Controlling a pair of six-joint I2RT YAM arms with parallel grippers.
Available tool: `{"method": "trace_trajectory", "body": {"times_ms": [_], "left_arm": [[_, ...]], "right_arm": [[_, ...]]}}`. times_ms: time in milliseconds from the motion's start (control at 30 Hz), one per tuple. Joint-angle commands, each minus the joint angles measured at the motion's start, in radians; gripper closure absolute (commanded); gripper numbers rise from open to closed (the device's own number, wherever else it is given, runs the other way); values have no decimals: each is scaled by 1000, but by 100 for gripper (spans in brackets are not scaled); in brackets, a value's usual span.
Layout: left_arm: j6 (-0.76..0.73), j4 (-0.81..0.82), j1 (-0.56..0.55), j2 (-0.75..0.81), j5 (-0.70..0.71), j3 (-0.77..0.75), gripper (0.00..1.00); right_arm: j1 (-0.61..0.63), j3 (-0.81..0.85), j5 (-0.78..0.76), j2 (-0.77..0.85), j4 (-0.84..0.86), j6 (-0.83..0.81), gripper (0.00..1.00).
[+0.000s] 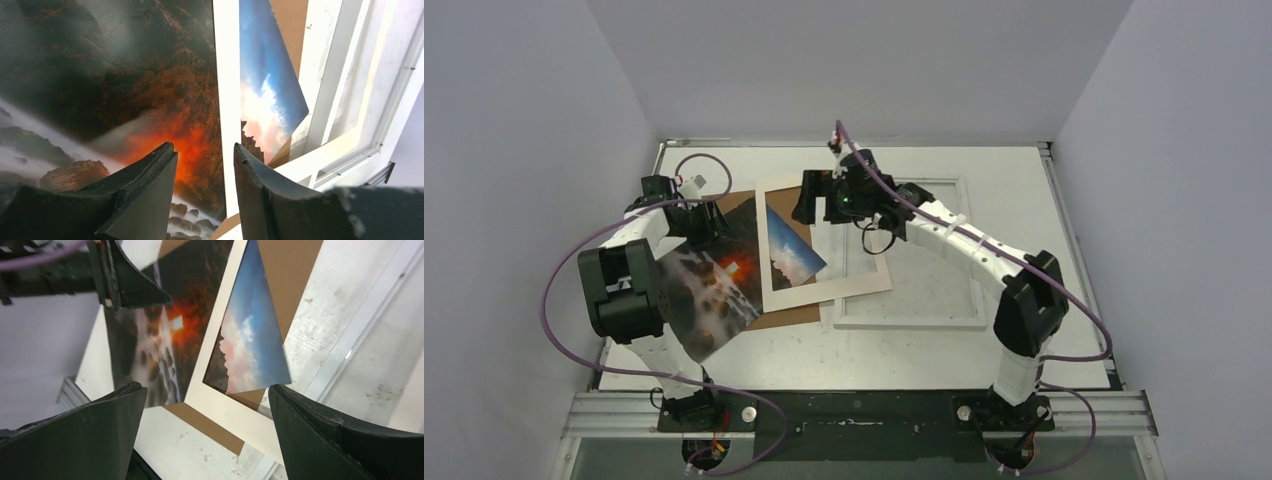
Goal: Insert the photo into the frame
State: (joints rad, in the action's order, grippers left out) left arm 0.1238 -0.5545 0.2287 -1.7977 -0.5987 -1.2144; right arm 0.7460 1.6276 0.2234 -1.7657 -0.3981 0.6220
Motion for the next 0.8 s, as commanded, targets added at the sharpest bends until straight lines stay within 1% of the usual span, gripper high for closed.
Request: {"method": "trace_trajectory", "body": {"times_ms": [0,100,200,333,400,500,633,767], "left_arm": [[59,107,-15,47,-59,7,57],[69,107,-16,29,-59,-6,57],[53,98,-29,11,-40,-22,57],[37,98,-63,-25,6,-27,58],[26,93,-86,-45,51,-31,58],[16,102,-113,-59,102,-25,60],[14,111,-139,-77,148,-22,61],[3,113,-153,-94,178,-23,62]], "right_arm": [[81,60,-18,-111,18,-88,2],[82,97,-98,-161,-43,-102,2],[22,80,-166,-137,-87,-101,2],[-87,-24,-143,-65,-60,-90,3],[-132,-67,-112,-45,-51,-96,3],[-210,-126,-16,-47,-25,-87,3],[-297,-209,99,-59,56,-67,4],[-339,-252,185,-86,110,-49,7]]}}
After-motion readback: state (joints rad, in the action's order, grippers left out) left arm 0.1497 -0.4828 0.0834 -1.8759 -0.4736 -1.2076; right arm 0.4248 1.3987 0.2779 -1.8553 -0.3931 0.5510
